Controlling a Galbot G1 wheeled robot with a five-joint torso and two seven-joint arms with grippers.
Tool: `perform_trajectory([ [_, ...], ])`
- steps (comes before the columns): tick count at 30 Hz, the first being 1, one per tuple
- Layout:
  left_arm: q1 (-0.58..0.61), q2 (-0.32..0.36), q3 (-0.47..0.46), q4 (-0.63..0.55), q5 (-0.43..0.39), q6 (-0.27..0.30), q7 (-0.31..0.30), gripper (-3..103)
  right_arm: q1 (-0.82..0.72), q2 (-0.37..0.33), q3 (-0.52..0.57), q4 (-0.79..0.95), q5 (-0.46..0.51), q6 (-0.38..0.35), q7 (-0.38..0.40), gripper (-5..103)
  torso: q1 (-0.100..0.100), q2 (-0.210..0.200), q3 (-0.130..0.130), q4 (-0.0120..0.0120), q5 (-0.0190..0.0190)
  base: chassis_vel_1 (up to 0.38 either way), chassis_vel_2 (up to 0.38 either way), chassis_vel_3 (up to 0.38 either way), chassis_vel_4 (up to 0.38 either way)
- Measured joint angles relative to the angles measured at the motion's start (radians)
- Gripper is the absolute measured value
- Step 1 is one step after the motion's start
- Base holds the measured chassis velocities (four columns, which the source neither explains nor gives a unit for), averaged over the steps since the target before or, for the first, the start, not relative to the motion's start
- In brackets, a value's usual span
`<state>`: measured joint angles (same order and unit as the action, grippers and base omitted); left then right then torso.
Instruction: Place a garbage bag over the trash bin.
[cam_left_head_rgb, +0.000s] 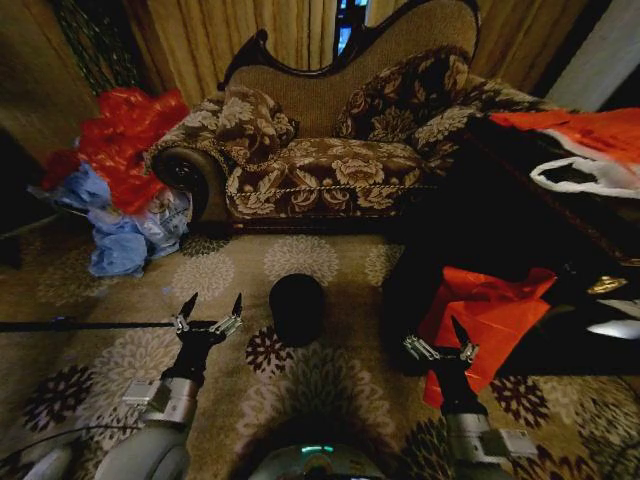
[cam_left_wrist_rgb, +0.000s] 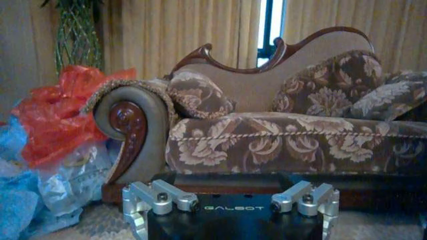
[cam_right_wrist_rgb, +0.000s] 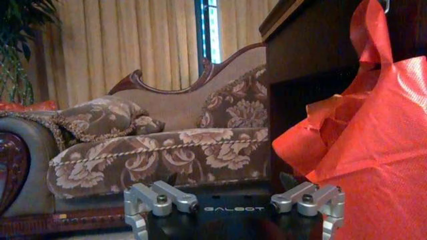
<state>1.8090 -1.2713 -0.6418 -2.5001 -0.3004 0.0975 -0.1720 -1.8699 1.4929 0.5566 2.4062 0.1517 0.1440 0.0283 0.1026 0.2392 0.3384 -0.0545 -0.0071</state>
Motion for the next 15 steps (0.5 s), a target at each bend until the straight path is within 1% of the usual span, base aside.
perform_trajectory([
  [8, 0.008, 0.002, 0.005, 0.0, 0.009, 0.003, 0.005, 100, 0.005, -0.001, 0.012, -0.007, 0.001, 0.0, -0.002, 100, 0.0, 0.0, 0.0, 0.0, 0.0, 0.0, 0.0, 0.0, 0.0],
  [10, 0.006, 0.007, 0.009, 0.0, -0.017, 0.009, 0.009, 100, 0.006, -0.002, 0.014, -0.007, 0.001, 0.0, -0.002, 100, 0.0, 0.0, 0.0, 0.0, 0.0, 0.0, 0.0, 0.0, 0.0],
  [11, 0.006, 0.007, 0.009, 0.0, -0.017, 0.009, 0.009, 100, 0.006, -0.002, 0.014, -0.007, 0.001, 0.0, -0.002, 100, 0.0, 0.0, 0.0, 0.0, 0.0, 0.0, 0.0, 0.0, 0.0],
  [14, -0.001, 0.017, 0.013, 0.0, -0.065, 0.026, 0.01, 100, 0.01, -0.003, 0.018, -0.012, -0.001, -0.004, -0.002, 100, 0.0, 0.0, 0.0, 0.0, 0.0, 0.0, 0.0, 0.0, 0.0],
  [15, -0.001, 0.017, 0.013, 0.0, -0.065, 0.026, 0.01, 100, 0.01, -0.003, 0.018, -0.012, -0.001, -0.004, -0.002, 100, 0.0, 0.0, 0.0, 0.0, 0.0, 0.0, 0.0, 0.0, 0.0],
])
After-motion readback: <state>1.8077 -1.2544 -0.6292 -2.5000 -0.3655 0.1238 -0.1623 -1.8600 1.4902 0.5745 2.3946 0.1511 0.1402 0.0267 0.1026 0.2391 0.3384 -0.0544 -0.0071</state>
